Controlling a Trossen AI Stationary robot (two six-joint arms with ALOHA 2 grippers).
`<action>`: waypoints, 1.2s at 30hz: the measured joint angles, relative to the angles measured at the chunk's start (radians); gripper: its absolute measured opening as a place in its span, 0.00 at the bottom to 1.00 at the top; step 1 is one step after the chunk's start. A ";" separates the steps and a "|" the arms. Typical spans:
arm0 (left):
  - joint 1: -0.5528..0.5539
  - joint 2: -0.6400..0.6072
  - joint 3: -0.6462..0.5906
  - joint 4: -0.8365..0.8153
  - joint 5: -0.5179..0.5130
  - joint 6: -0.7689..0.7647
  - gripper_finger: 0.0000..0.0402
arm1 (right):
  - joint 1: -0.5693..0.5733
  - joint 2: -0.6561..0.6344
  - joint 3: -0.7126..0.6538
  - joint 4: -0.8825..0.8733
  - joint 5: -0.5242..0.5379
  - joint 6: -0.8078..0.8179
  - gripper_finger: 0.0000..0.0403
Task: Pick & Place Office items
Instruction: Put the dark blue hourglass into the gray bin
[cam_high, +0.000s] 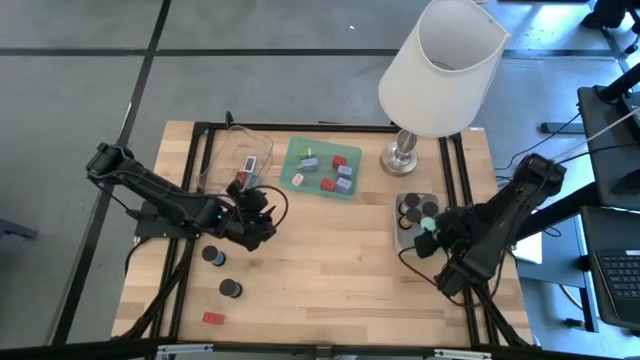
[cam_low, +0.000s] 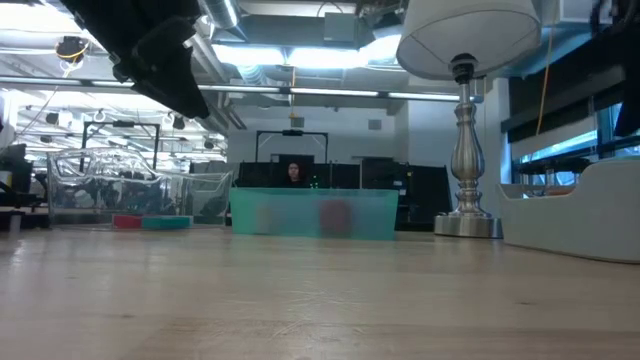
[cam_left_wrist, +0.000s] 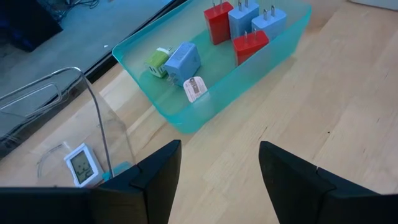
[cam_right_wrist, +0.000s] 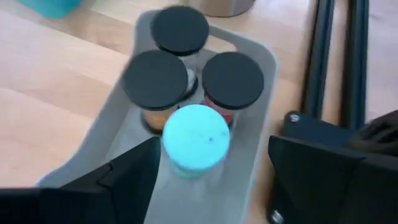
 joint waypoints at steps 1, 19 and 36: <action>0.003 0.000 0.000 0.008 0.001 0.011 0.53 | 0.000 -0.008 0.036 -0.021 -0.006 -0.015 0.75; -0.033 -0.001 0.018 0.197 0.777 0.250 0.52 | -0.003 -0.034 0.228 0.482 0.562 -0.828 0.73; -0.203 0.000 0.019 0.332 0.867 0.416 0.52 | -0.055 -0.034 0.228 0.524 0.571 -0.875 0.73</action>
